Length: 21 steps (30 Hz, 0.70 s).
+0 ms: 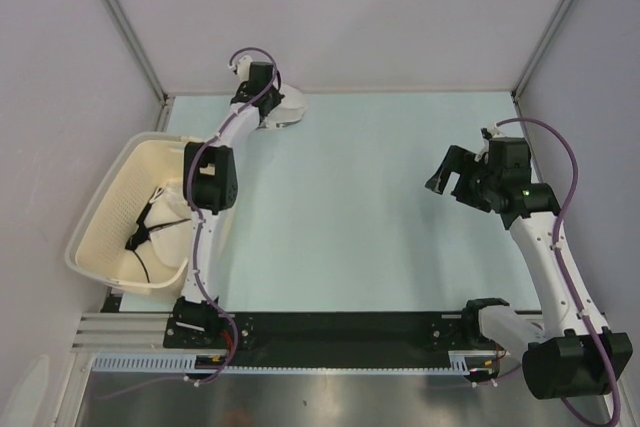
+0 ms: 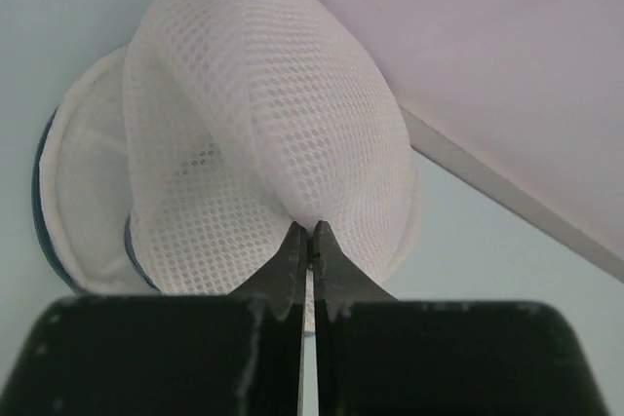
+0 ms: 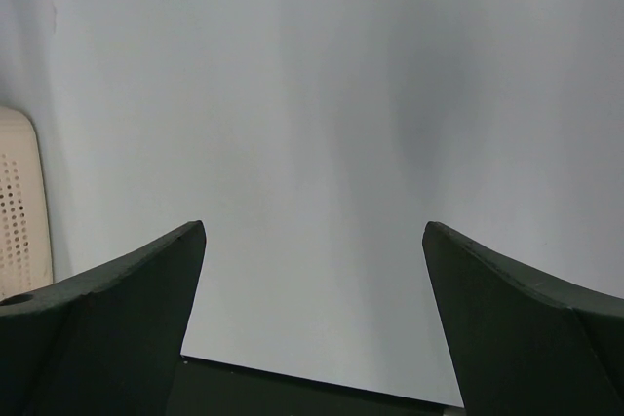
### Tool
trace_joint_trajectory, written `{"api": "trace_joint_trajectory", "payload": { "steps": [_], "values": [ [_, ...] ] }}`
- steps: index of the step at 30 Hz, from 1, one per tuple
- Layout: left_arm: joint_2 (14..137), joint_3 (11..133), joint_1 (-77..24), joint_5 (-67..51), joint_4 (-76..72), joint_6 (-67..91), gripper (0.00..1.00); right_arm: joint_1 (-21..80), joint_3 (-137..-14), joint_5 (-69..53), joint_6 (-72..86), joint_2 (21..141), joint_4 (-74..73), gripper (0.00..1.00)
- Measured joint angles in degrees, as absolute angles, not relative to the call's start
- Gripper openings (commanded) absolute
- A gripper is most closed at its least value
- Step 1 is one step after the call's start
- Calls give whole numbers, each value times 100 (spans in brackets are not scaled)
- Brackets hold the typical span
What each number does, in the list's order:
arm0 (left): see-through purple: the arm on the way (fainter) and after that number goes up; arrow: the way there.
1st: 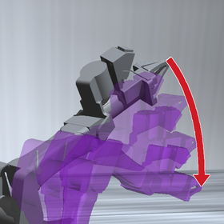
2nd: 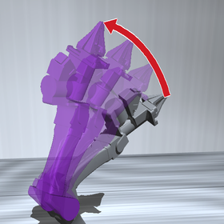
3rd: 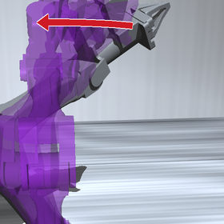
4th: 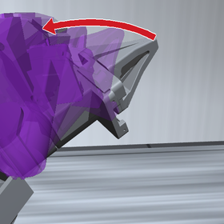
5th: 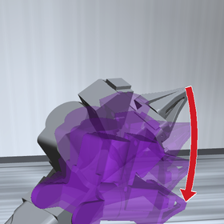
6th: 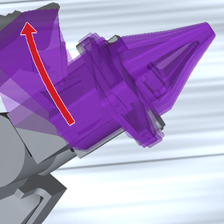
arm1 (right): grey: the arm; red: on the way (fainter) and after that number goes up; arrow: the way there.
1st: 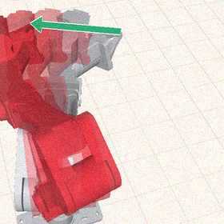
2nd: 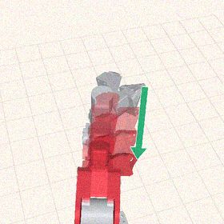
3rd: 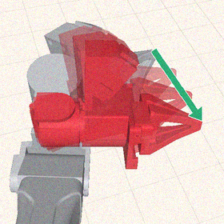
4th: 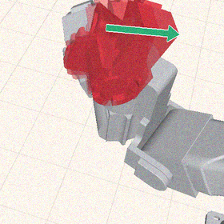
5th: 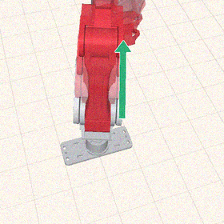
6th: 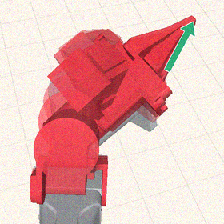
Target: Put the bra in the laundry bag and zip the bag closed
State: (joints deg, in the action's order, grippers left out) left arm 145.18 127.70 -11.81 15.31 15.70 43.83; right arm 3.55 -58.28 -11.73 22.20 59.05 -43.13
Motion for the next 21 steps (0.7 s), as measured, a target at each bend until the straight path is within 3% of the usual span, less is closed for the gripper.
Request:
{"api": "trace_joint_trajectory", "payload": {
  "steps": [6,11,21],
  "values": [
    [13078,11684,-1433,972,1649,3426,0,475,-5854,-1157,2241,5782,-4313,100],
    [11006,10372,-2043,185,1540,2888,0,615,-5935,-1293,2261,5680,-4296,100],
    [7894,7780,-2320,-2130,1125,2768,0,888,-6154,-3367,2738,6263,-3446,100]
  ]
}}
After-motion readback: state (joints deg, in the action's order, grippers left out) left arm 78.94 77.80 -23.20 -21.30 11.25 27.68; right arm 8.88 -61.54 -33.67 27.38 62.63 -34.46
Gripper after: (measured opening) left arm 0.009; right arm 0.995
